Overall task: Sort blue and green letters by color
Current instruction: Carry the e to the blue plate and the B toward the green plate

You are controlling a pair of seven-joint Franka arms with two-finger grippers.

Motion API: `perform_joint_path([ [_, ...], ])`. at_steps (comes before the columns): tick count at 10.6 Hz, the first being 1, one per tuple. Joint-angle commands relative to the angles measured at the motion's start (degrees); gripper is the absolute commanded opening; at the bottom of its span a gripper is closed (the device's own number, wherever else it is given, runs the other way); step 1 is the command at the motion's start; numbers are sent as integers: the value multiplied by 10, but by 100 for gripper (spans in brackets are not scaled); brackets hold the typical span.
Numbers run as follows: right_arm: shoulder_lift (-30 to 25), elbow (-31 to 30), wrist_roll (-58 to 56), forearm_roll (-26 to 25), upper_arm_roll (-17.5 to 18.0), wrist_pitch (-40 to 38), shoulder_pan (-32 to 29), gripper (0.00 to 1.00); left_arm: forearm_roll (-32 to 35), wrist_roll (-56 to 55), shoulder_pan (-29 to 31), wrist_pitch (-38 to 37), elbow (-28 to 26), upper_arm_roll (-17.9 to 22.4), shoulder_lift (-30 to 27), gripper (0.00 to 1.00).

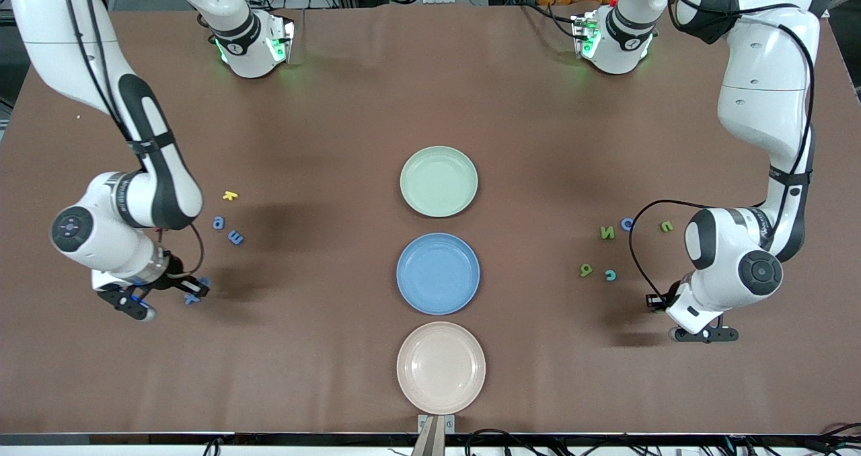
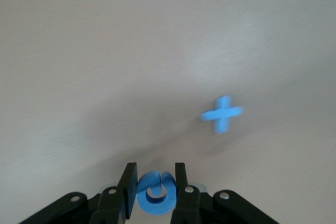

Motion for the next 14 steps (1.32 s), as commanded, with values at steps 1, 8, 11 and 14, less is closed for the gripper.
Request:
perform_joint_path([
  [1,-2,28,79,36,16,-10,48,10,9,2,-20,-10,8,6,-17,0],
  [8,52,142,248,41,15,-3,254,11,2,-1,-51,-184,5,-2,-138,0],
  [11,88,200,266,38,16,9,301,13,0,-86,-55,-246,-13,-54,-185,0],
  [14,107,210,265,36,19,51,336,15,-32,-150,-48,-248,-41,-116,-203,0],
])
